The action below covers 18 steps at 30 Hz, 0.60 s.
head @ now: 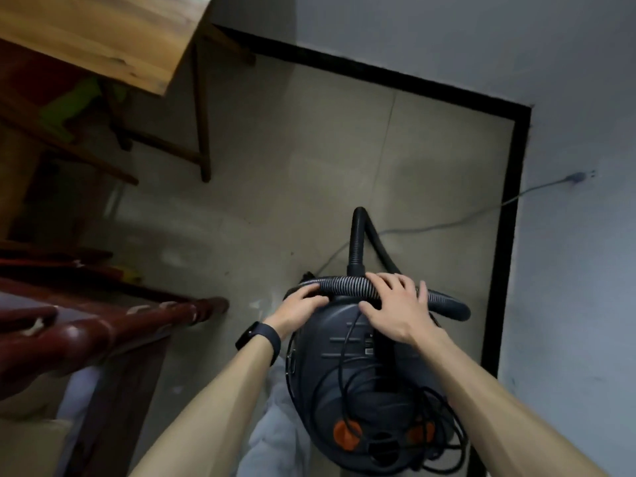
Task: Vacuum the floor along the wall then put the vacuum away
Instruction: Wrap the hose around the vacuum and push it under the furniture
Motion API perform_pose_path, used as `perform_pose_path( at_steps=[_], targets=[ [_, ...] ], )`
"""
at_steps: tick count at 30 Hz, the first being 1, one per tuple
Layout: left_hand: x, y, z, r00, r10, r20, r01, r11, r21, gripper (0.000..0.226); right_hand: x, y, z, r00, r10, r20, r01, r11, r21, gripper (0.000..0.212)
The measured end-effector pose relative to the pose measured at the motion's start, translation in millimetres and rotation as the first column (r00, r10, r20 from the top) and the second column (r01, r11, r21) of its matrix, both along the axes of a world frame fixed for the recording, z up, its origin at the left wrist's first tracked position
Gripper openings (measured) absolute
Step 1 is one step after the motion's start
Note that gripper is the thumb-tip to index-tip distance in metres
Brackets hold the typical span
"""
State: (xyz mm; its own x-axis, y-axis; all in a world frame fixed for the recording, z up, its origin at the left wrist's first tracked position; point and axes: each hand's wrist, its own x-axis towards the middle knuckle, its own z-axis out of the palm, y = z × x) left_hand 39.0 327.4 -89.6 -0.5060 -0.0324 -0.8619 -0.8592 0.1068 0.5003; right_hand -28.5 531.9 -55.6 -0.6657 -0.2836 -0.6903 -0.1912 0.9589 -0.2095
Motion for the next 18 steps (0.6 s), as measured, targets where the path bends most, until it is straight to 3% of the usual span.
perform_pose_path(
  at_steps=[2,6,8,12,14,16,18],
  targets=[
    [0,8,-6,0.997,-0.066,-0.030,0.066,0.998,-0.006,0.055,-11,6,-3,0.997,-0.010,0.070,0.008,1.000,0.027,0.065],
    [0,18,-6,0.999,-0.035,-0.032,0.031,0.993,-0.116,0.065,-24,18,-14,0.980,-0.134,0.150,0.137,0.991,-0.005,0.057],
    [-1,20,-3,0.981,-0.173,-0.083,0.150,0.961,-0.232,0.074,-24,21,-16,0.970,-0.176,0.170,0.185,0.982,-0.036,0.052],
    [-24,19,-2,0.794,-0.595,-0.122,0.432,0.694,-0.576,0.092,-27,21,-13,0.955,-0.228,0.187,0.250,0.962,-0.105,0.057],
    [-38,24,-8,0.674,-0.731,-0.109,0.519,0.573,-0.634,0.091,-27,23,-15,0.959,-0.217,0.183,0.247,0.956,-0.159,0.058],
    [-46,33,-13,0.604,-0.791,-0.101,0.591,0.528,-0.610,0.076,-23,26,-20,0.970,-0.184,0.159,0.214,0.956,-0.199,0.059],
    [-51,40,-14,0.648,-0.756,-0.087,0.593,0.573,-0.566,0.058,-20,29,-27,0.985,-0.138,0.101,0.152,0.976,-0.156,0.053]
  ],
)
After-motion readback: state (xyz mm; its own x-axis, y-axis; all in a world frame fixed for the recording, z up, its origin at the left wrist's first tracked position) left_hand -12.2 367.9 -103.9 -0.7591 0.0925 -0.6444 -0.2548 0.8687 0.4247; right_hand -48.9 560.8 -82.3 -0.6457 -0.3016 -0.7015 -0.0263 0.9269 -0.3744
